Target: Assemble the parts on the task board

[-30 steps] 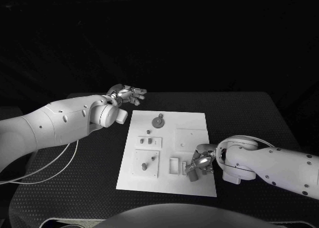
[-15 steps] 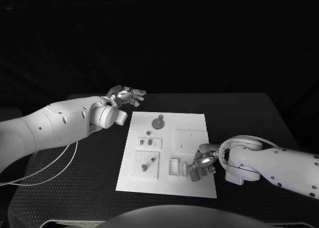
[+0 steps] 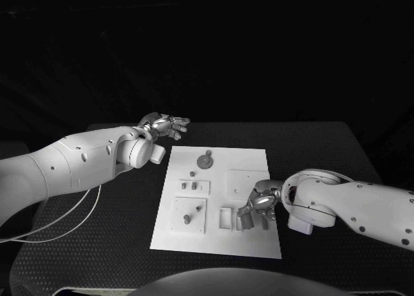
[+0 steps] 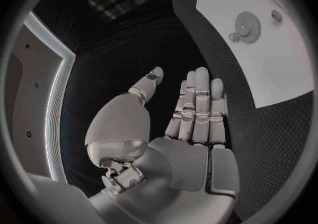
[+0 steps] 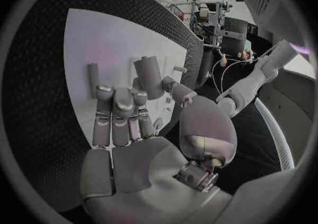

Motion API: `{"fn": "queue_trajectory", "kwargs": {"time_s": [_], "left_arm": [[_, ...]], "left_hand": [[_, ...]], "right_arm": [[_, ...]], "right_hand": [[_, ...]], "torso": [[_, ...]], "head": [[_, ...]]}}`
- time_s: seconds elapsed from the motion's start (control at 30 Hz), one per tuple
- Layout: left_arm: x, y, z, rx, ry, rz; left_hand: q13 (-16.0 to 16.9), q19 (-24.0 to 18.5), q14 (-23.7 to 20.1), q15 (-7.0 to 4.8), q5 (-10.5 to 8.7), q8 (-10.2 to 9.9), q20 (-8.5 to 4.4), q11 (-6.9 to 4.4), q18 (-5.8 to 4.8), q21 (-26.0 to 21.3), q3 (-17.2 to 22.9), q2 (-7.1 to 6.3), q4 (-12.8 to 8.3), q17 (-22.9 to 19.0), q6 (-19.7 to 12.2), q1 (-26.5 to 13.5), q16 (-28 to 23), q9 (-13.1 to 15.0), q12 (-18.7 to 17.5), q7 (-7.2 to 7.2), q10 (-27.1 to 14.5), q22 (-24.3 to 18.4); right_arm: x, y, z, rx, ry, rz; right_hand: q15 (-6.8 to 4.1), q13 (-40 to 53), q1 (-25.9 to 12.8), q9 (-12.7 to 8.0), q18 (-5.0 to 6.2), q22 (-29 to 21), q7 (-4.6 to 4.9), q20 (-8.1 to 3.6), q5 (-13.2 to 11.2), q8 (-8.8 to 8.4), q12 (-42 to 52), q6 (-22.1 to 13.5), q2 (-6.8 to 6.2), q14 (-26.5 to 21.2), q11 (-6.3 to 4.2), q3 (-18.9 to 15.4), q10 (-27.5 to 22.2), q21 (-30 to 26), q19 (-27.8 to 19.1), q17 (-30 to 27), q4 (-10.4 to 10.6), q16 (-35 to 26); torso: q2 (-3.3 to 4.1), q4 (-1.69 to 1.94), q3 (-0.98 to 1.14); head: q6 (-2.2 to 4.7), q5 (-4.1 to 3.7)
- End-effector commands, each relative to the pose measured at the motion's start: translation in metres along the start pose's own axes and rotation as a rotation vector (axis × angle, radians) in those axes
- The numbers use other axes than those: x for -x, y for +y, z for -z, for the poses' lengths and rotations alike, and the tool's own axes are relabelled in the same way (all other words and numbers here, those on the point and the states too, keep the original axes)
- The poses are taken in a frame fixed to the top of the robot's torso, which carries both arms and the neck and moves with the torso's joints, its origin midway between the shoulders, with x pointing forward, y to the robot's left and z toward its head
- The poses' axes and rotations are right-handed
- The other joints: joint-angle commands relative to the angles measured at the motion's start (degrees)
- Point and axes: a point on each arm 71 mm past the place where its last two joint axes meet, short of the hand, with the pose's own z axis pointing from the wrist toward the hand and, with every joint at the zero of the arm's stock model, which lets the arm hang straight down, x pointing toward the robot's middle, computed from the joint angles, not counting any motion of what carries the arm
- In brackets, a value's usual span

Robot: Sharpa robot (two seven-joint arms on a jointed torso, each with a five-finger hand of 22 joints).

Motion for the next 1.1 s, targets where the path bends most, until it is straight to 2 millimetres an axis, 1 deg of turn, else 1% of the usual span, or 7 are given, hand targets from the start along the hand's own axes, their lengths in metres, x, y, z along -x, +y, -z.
{"fn": "queue_trajectory", "kwargs": {"time_s": [0.03, 0.23, 0.43, 0.77, 0.83, 0.97, 1.1], "left_arm": [[-0.003, -0.002, 0.0, -0.003, 0.013, 0.006], [-0.007, -0.003, -0.001, -0.003, 0.024, 0.007], [-0.008, -0.003, -0.001, -0.004, 0.024, 0.007], [-0.011, -0.005, -0.002, -0.005, 0.032, 0.008], [-0.011, -0.005, -0.002, -0.005, 0.032, 0.008], [-0.011, -0.005, -0.002, -0.005, 0.032, 0.008], [-0.012, -0.005, -0.002, -0.004, 0.036, 0.008]], "left_hand": [[-0.09, -0.23, -0.01, 0.27, -0.33, 0.3, -1.77, 0.1, -0.16, -0.39, -0.05, -0.05, 0.32, 0.09, -0.43, -0.53, -0.35, -0.08, -0.07, -0.09, -0.47, 0.07], [-0.1, -0.25, -0.05, 0.28, -0.32, 0.37, -1.78, 0.12, -0.15, -0.43, -0.03, -0.08, 0.38, 0.12, -0.37, -0.57, -0.39, -0.08, -0.09, -0.13, -0.55, 0.09], [-0.11, -0.26, -0.07, 0.28, -0.32, 0.39, -1.77, 0.13, -0.14, -0.45, -0.02, -0.11, 0.43, 0.14, -0.36, -0.61, -0.41, -0.1, -0.09, -0.14, -0.59, 0.11], [-0.12, -0.28, -0.08, 0.29, -0.33, 0.41, -1.76, 0.14, -0.14, -0.48, -0.02, -0.15, 0.52, 0.17, -0.37, -0.69, -0.44, -0.12, -0.08, -0.15, -0.61, 0.13], [-0.12, -0.27, -0.08, 0.3, -0.32, 0.41, -1.76, 0.14, -0.13, -0.49, -0.02, -0.15, 0.59, 0.19, -0.38, -0.75, -0.45, -0.13, -0.08, -0.14, -0.62, 0.15], [-0.12, -0.28, -0.08, 0.3, -0.32, 0.42, -1.75, 0.14, -0.13, -0.5, -0.01, -0.14, 0.64, 0.2, -0.39, -0.8, -0.46, -0.14, -0.08, -0.14, -0.64, 0.16], [-0.12, -0.28, -0.09, 0.3, -0.32, 0.42, -1.75, 0.15, -0.13, -0.51, -0.01, -0.13, 0.68, 0.21, -0.39, -0.83, -0.46, -0.15, -0.08, -0.14, -0.64, 0.16]], "right_arm": [[-0.001, 0.002, -0.003, -0.022, 0.044, -0.079], [0.001, 0.012, -0.011, -0.031, 0.023, -0.092], [0.002, 0.019, -0.019, -0.036, 0.014, -0.098], [-0.012, 0.021, -0.03, -0.057, 0.038, -0.036], [-0.013, 0.021, -0.031, -0.059, 0.04, -0.034], [-0.015, 0.024, -0.032, -0.052, 0.05, -0.027], [-0.016, 0.027, -0.033, -0.048, 0.051, -0.032]], "right_hand": [[-0.32, -0.09, -1.31, 0.55, 2.39, -0.12, 0.57, 0.17, 0.19, 0.24, 0.18, 1.03, 0.23, -0.2, -0.11, 2.67, 0.25, 0.24, 0.24, -0.1, -2.86, 0.21], [-0.33, -0.06, -1.79, 0.57, 2.39, -0.14, 0.52, 0.14, 0.05, 0.25, 0.22, 1.22, -0.01, -0.32, -0.16, 2.31, 0.12, 0.32, 0.04, -0.14, -3.17, 0.25], [-0.34, -0.06, -2.39, 0.57, 2.39, -0.21, 0.5, 0.14, -0.55, 0.22, 0.25, 1.33, -0.37, -0.38, -0.18, 1.85, 0.05, 0.41, -0.03, -0.18, -3.19, 0.3], [-0.3, -0.22, -3.75, 0.43, 2.39, -0.45, 0.52, 0.15, -0.95, 0.0, 0.08, 1.3, -0.01, -0.53, -0.17, 1.73, -0.14, 0.38, -0.26, -0.37, -2.3, 0.23], [-0.3, -0.25, -4.16, 0.38, 2.39, -0.53, 0.52, 0.15, -1.01, -0.07, 0.05, 1.31, 0.13, -0.54, -0.17, 1.8, -0.16, 0.38, -0.28, -0.42, -1.96, 0.23], [-0.31, -0.28, -4.54, 0.33, 2.39, -0.59, 0.53, 0.15, -1.08, -0.14, 0.02, 1.27, 0.14, -0.58, -0.16, 1.84, -0.21, 0.38, -0.33, -0.47, -1.71, 0.22], [-0.31, -0.3, -4.73, 0.32, 2.39, -0.63, 0.53, 0.14, -1.08, -0.15, 0.01, 1.3, 0.17, -0.59, -0.16, 1.84, -0.22, 0.38, -0.34, -0.49, -1.61, 0.22]], "torso": [[0.01, 0.11, -0.13], [0.01, -0.02, -0.24], [0.02, 0.1, -0.08], [0.02, 0.11, -0.15], [0.06, 0.19, -0.13], [0.03, -0.01, -0.05], [0.02, 0.02, 0.0]], "head": [[0.1, -0.27], [0.02, -0.07], [-0.15, 0.2], [-0.69, 1.21], [-0.78, 1.19], [-0.78, 1.23], [-0.81, 1.35]]}}
